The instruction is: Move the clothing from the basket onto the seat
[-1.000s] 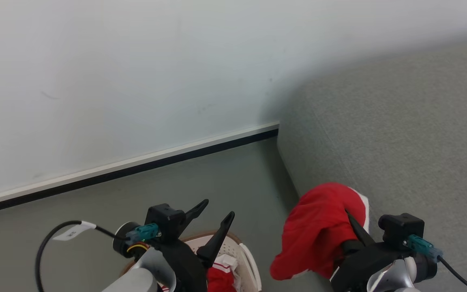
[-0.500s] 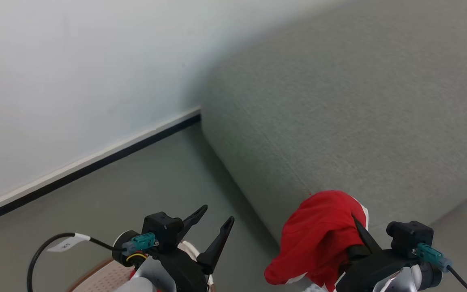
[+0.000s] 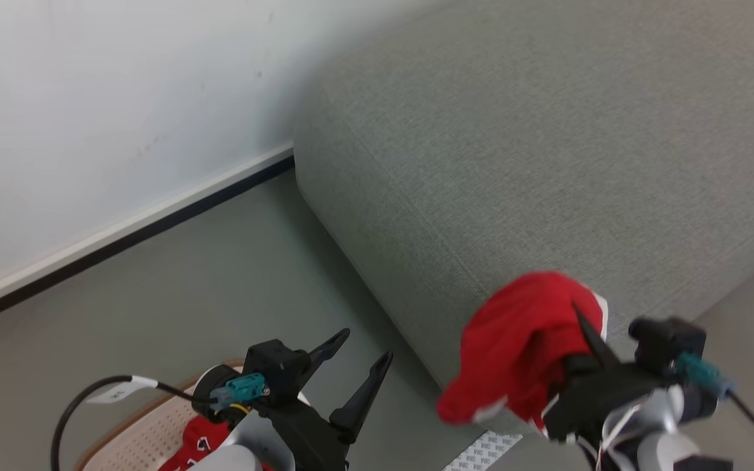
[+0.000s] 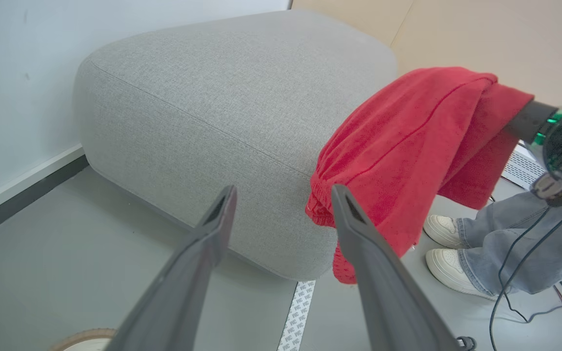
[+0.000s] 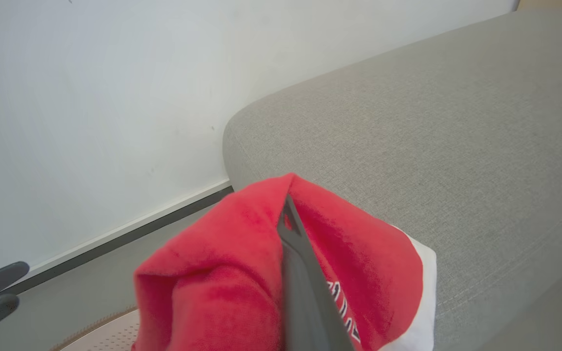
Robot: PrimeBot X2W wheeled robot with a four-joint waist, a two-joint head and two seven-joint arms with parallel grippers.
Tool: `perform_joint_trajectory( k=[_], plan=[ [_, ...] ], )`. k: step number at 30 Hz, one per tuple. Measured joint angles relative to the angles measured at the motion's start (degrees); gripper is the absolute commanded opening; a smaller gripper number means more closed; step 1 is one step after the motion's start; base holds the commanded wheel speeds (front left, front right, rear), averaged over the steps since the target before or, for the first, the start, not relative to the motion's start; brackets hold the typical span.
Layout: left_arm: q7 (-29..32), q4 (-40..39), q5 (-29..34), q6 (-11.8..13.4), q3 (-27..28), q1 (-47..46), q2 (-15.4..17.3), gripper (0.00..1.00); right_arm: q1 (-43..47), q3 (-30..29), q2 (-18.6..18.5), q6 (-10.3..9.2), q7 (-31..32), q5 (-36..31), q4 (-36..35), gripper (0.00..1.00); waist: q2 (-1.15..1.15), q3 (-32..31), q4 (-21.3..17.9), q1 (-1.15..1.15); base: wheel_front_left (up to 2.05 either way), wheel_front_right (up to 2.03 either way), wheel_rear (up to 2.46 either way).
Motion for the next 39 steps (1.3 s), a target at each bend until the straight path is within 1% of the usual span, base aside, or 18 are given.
perform_joint_trajectory(
  k=[4, 7, 8, 9, 10, 11, 15, 20, 23, 26, 28, 31, 32, 33, 34, 36, 39],
  plan=[
    [1.1, -1.1, 0.3, 0.0, -0.6, -1.0, -0.1, 1.0, -6.8, -2.8, -0.8, 0.0, 0.3, -0.6, 1.0, 0.0, 0.0, 2.0, 1.3, 0.0, 0.0, 0.0, 0.0],
    [2.0, -2.7, 1.2, -0.1, -1.2, -2.4, 0.0, 1.0, -12.9, -7.0, -3.0, 0.0, 0.1, 2.5, 1.7, 0.0, 0.0, 4.1, 2.6, 0.0, 0.0, 0.0, 0.0],
    [2.4, -3.4, 1.6, -0.5, -1.5, -3.2, 0.0, 1.0, -15.2, -8.2, -4.3, 0.0, 0.3, 3.8, 2.1, 0.0, 0.0, 4.9, 3.1, 0.0, 0.0, 0.0, 0.0],
    [2.4, -3.4, 1.6, -0.5, -1.5, -3.2, 0.0, 1.0, -15.2, -8.2, -4.3, 0.0, 0.3, 3.8, 2.1, 0.0, 0.0, 4.9, 3.1, 0.0, 0.0, 0.0, 0.0],
    [2.9, -5.1, 2.8, -0.5, -1.8, -4.7, 0.2, 1.0, -20.2, -10.8, -7.7, 0.0, 1.1, 5.7, 3.3, 0.0, 0.0, 6.8, 4.2, 0.01, 0.0, 0.0, 0.0],
    [2.9, -5.1, 2.8, -0.5, -1.8, -4.7, 0.2, 1.0, -20.2, -10.8, -7.7, 0.0, 1.1, 5.7, 3.3, 0.0, 0.0, 6.8, 4.2, 0.01, 0.0, 0.0, 0.0],
    [3.7, -9.7, 5.5, 0.2, -1.7, -7.8, 1.1, 1.0, -30.5, -15.4, -15.0, 0.0, 2.4, 10.4, 6.6, 0.0, 0.01, 11.3, 6.5, 0.01, 0.0, 0.0, 0.0],
    [3.8, -14.8, 8.8, 1.5, -1.9, -9.0, 2.8, 1.0, -40.7, -22.0, -23.4, 0.0, 2.7, 12.1, 14.3, 0.0, 0.01, 17.6, 9.7, 0.02, 0.0, 0.0, 0.0],
    [2.9, -17.5, 11.1, 2.1, -2.0, -9.2, 3.8, 1.0, -47.3, -27.7, -25.2, 0.0, 1.6, 12.9, 19.1, 0.0, 0.01, 21.2, 11.7, 0.02, 0.0, 0.0, 0.0],
    [1.9, -18.6, 12.2, 2.5, -2.6, -9.4, 4.4, 1.0, -52.5, -31.1, -26.0, 0.0, 1.0, 12.6, 24.2, 0.0, 0.02, 24.6, 13.6, 0.02, 0.0, 0.0, 0.0],
    [1.4, -19.1, 12.7, 2.6, -2.9, -9.2, 4.4, 1.0, -54.5, -33.3, -26.5, 0.0, 0.5, 11.5, 27.7, 0.0, 0.02, 26.5, 14.9, 0.03, 0.0, 0.0, 0.0],
    [0.7, -19.8, 13.1, 3.2, -3.0, -8.8, 4.2, 1.0, -54.9, -35.0, -28.5, 0.0, -0.4, 7.1, 32.0, 0.0, 0.01, 28.6, 17.0, 0.01, 0.0, 0.0, 0.0],
    [0.4, -20.1, 13.1, 3.5, -3.0, -8.8, 4.1, 1.0, -54.9, -35.9, -28.5, 0.0, -0.9, 6.3, 33.5, 0.13, 0.01, 29.3, 17.6, 0.0, 0.0, 0.0, 0.0],
    [0.4, -20.2, 13.2, 3.5, -3.1, -8.8, 4.0, 1.0, -54.6, -36.6, -28.4, 0.0, -1.3, 5.1, 34.8, 0.75, 0.01, 29.9, 18.2, 0.0, 0.0, 0.0, 0.0],
    [0.3, -20.1, 13.2, 3.5, -3.1, -8.8, 3.9, 1.0, -54.3, -37.2, -28.1, 0.0, -1.4, 4.5, 35.8, 1.0, 0.01, 30.4, 18.8, 0.01, 0.0, 0.0, 0.0],
    [-0.3, -19.8, 13.2, 3.0, -3.2, -8.9, 3.6, 1.0, -53.1, -36.8, -27.7, 0.0, -3.1, 3.0, 36.2, 1.0, 0.02, 31.2, 20.1, 0.02, 0.0, 0.0, 0.0],
    [-1.5, -19.5, 13.5, 3.0, -3.0, -9.2, 3.2, 1.0, -50.8, -35.8, -28.2, 0.09, -4.4, 0.6, 36.0, 1.0, 0.01, 31.8, 21.7, 0.01, 0.0, 0.0, 0.0]
  ],
)
